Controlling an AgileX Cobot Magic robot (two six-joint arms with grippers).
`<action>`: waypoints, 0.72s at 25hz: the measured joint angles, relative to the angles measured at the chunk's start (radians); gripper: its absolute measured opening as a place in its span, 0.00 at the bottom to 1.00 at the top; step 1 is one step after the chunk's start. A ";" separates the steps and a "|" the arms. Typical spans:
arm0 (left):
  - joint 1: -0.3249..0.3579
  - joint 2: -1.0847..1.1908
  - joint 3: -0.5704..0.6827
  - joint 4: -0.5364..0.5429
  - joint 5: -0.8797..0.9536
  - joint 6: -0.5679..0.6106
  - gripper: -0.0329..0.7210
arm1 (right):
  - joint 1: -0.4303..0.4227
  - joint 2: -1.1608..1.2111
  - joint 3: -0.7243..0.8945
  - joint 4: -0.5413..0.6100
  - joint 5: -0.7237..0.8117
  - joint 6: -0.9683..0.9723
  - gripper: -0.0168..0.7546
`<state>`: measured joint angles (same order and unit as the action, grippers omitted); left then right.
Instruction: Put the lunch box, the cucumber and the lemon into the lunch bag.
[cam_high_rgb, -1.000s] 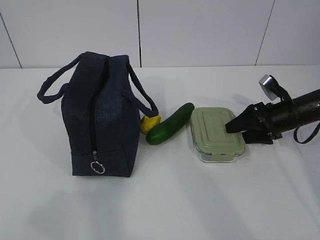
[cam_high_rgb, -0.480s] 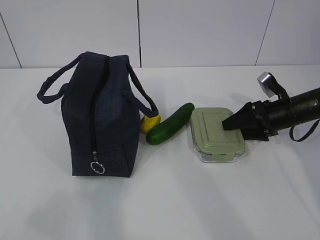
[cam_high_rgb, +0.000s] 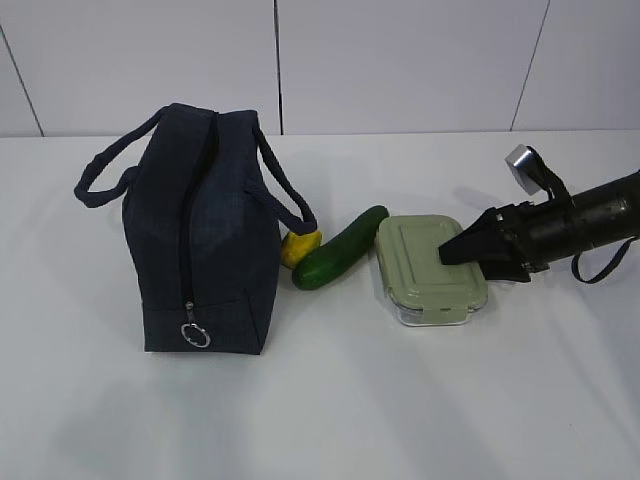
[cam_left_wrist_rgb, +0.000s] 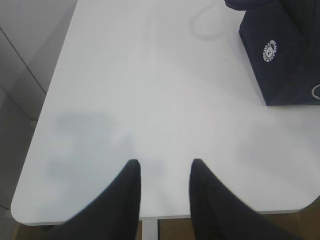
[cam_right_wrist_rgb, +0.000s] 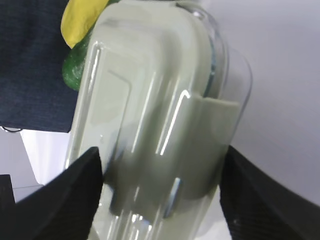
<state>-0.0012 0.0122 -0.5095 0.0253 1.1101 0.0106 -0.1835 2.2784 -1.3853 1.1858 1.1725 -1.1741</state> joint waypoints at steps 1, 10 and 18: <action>0.000 0.000 0.000 0.000 0.000 0.000 0.34 | 0.000 0.000 0.000 -0.004 0.000 0.000 0.72; 0.000 0.000 0.000 0.000 0.000 0.000 0.34 | 0.000 0.000 0.000 -0.010 0.020 0.011 0.56; 0.000 0.000 0.000 0.000 0.000 0.000 0.34 | 0.000 0.000 0.000 -0.019 0.030 0.025 0.53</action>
<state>-0.0012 0.0122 -0.5095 0.0253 1.1101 0.0106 -0.1835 2.2784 -1.3853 1.1672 1.2028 -1.1492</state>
